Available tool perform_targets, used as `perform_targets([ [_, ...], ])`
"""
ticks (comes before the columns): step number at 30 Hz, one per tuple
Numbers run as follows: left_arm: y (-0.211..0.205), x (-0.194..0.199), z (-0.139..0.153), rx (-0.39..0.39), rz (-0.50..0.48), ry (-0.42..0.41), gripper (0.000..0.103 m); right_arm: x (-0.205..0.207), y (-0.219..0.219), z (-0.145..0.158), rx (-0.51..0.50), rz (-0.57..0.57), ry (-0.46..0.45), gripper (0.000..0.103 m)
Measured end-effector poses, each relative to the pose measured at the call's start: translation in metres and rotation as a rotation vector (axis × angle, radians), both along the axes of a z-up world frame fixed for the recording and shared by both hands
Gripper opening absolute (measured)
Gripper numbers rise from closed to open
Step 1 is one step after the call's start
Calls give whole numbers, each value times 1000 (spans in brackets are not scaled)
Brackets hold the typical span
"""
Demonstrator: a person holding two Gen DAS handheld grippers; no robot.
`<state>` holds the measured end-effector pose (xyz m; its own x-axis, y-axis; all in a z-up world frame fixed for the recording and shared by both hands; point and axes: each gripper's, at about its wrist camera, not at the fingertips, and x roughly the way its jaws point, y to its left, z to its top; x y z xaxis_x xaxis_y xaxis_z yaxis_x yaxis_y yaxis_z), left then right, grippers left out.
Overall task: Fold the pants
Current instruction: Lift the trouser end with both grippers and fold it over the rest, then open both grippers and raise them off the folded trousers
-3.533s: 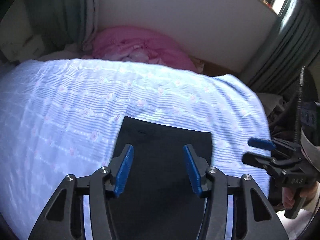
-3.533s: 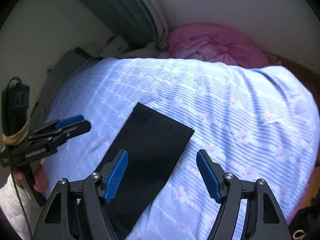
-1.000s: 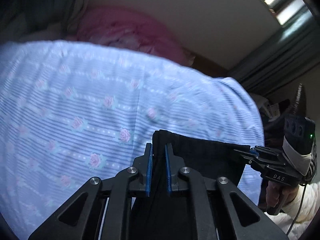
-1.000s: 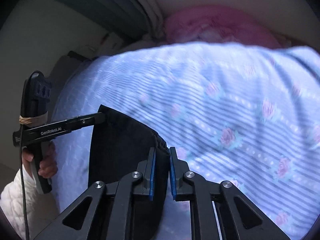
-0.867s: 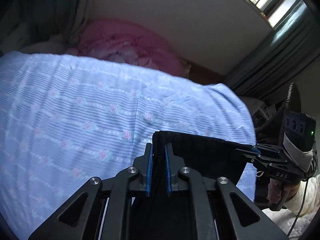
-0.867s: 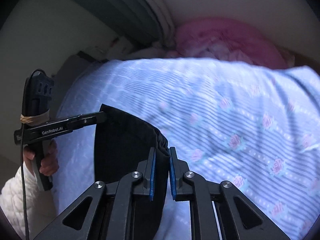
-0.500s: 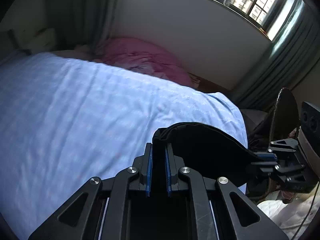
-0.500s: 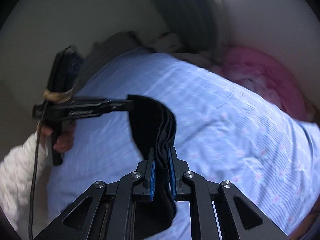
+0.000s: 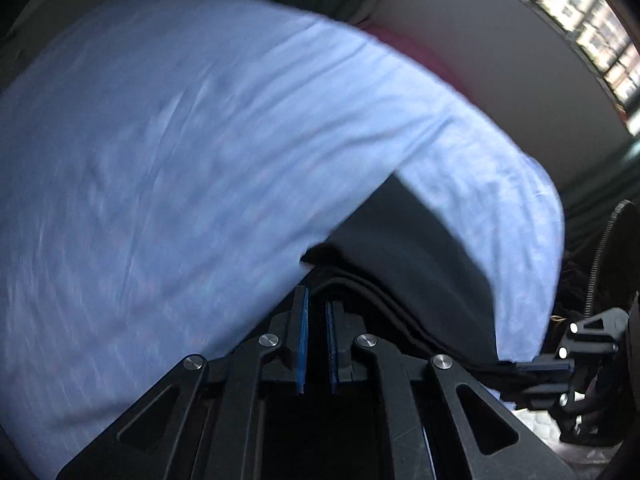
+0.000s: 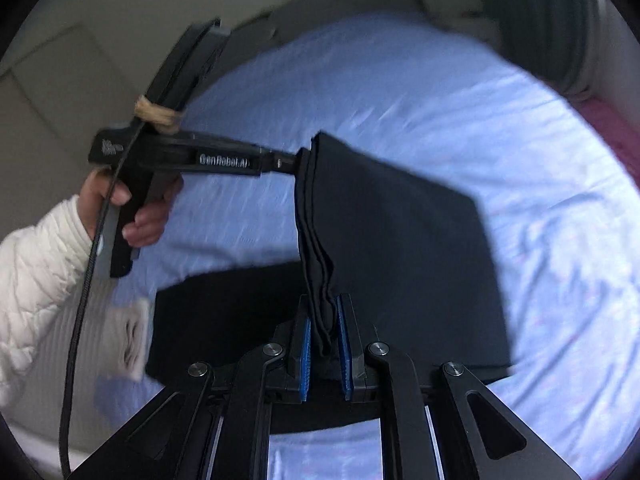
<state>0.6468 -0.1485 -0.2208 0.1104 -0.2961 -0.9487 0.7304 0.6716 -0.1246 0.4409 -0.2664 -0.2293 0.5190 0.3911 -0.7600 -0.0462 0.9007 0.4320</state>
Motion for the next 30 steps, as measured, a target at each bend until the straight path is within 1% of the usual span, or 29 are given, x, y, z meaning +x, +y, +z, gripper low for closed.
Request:
perform_targets([
  [1, 17, 1, -16, 5, 31, 21, 10, 4, 15, -14, -2, 25, 18, 13],
  [2, 29, 3, -30, 12, 63, 39, 10, 4, 24, -20, -2, 40, 32, 13],
  [6, 68, 1, -81, 41, 157, 103, 11, 14, 63, -69, 9, 106, 112, 13],
  [8, 83, -2, -96, 63, 188, 112, 11, 16, 74, -86, 5, 129, 145, 13],
  [9, 90, -4, -103, 76, 206, 114, 13, 16, 81, -96, -4, 143, 160, 13],
  [11, 102, -7, -108, 103, 224, 114, 24, 18, 91, -108, -9, 157, 190, 13],
  [12, 109, -9, -107, 117, 235, 101, 34, 19, 95, -116, 2, 166, 221, 17],
  [13, 115, -11, -105, 123, 240, 87, 40, 20, 98, -120, 5, 169, 248, 19],
  [14, 121, -14, -99, 135, 237, 64, 40, 21, 102, -125, 5, 171, 278, 23],
  [15, 125, -17, -94, 139, 243, 46, 41, 21, 106, -126, 18, 191, 292, 30],
  [17, 135, -23, -83, 133, 270, 24, 41, 16, 113, -123, 58, 241, 292, 32],
  [19, 144, -31, -70, 88, 300, 7, 41, 9, 114, -115, 72, 275, 276, 32],
  [20, 147, -34, -66, 67, 314, 5, 41, 6, 110, -108, 63, 259, 263, 34],
  [21, 150, -42, -59, 40, 342, 0, 41, 12, 106, -107, 49, 234, 261, 38],
  [24, 157, -59, -44, -21, 420, -10, 41, 18, 85, -95, 34, 165, 248, 40],
  [26, 157, -77, -30, -44, 453, -32, 43, 21, 68, -84, -2, 137, 227, 40],
  [27, 158, -86, -22, -57, 467, -50, 46, 22, 64, -77, -26, 125, 213, 42],
  [28, 157, -92, -14, -60, 482, -61, 51, 20, 59, -73, -41, 117, 203, 45],
  [30, 156, -111, 4, -56, 513, -96, 58, 16, 46, -55, -73, 99, 164, 60],
])
